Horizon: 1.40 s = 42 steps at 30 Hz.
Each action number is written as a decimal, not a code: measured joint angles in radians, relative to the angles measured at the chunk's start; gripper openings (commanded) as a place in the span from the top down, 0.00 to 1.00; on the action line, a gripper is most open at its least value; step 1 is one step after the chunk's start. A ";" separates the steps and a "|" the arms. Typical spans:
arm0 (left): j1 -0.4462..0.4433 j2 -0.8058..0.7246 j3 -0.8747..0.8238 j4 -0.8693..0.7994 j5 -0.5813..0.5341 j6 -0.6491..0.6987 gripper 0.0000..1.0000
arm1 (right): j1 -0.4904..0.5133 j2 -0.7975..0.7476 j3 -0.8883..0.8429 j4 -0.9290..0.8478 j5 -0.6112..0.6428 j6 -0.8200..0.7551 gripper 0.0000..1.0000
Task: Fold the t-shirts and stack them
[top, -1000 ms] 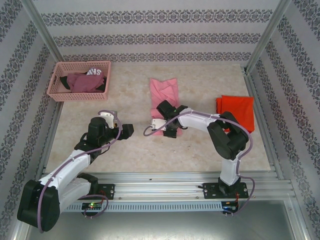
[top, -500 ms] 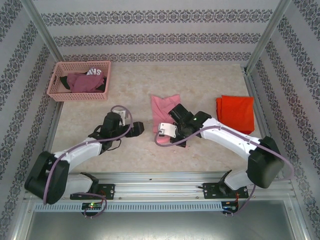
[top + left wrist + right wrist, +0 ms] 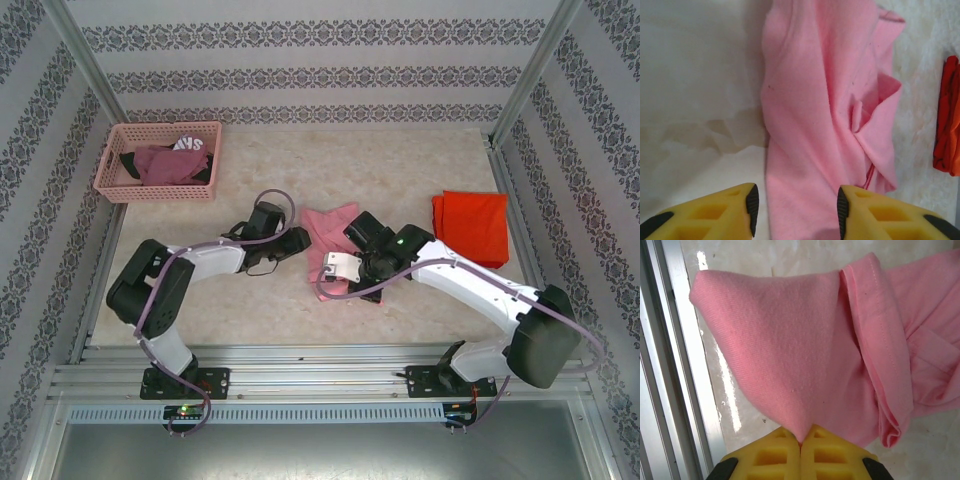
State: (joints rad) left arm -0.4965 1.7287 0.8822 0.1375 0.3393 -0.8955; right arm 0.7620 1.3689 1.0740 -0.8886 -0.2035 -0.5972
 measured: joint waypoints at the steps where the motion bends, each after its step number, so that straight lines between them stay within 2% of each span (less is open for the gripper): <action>1: -0.004 0.018 0.014 -0.003 0.008 -0.011 0.60 | 0.000 0.008 0.004 -0.001 0.000 0.000 1.00; 6: -0.012 0.084 0.037 -0.002 0.040 -0.056 0.68 | 0.000 0.025 0.020 -0.002 0.000 -0.003 1.00; 14: -0.013 0.140 0.048 0.009 0.080 -0.093 0.91 | 0.000 0.026 0.046 -0.007 0.004 -0.011 1.00; 20: -0.014 0.142 0.044 0.019 0.080 -0.101 1.00 | -0.006 0.017 0.095 -0.030 0.002 -0.030 1.00; 29: -0.012 0.142 0.031 0.043 0.087 -0.100 1.00 | -0.070 0.037 0.232 -0.044 0.022 -0.116 1.00; 35: -0.005 0.143 0.018 0.064 0.099 -0.093 1.00 | -0.127 0.230 0.412 -0.064 0.050 -0.196 1.00; 42: 0.018 0.143 -0.053 0.198 0.140 -0.113 1.00 | -0.177 0.440 0.613 -0.093 0.071 -0.275 1.00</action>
State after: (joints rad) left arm -0.4789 1.8717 0.8295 0.3351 0.4789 -1.0088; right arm 0.5854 1.8088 1.6875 -0.9817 -0.1322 -0.8726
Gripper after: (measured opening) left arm 0.041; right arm 0.043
